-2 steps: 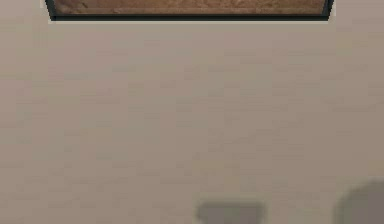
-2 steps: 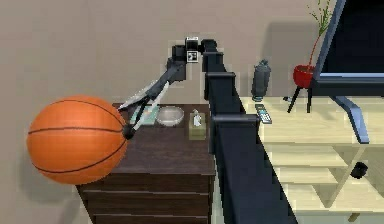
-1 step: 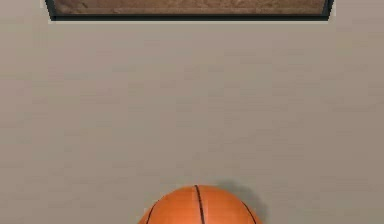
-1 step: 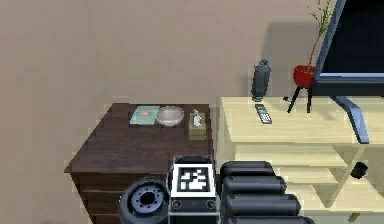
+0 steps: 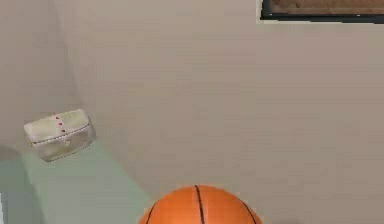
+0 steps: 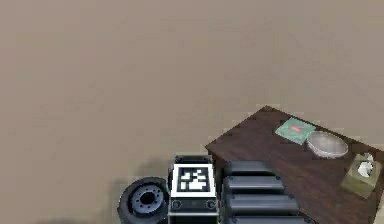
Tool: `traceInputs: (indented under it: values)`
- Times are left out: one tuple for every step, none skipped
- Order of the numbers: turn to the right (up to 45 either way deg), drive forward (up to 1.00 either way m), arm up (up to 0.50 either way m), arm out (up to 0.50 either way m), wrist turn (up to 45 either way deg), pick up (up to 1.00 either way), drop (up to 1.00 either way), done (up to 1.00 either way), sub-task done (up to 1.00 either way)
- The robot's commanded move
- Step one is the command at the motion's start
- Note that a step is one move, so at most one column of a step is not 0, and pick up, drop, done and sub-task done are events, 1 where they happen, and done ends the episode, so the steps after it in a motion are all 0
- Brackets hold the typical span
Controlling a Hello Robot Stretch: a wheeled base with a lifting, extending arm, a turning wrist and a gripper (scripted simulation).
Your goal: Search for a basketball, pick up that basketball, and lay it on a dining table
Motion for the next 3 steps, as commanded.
traceInputs:
  values:
    - [-45.0, 0.00, 0.00, 0.00, 0.0, 0.00, 0.00, 0.00, 0.00]
    - [-45.0, 0.00, 0.00, 0.00, 0.0, 0.00, 0.00, 0.00, 0.00]
    - [-42.0, 0.00, 0.00, 0.00, 0.0, 0.00, 0.00, 0.00, 0.00]
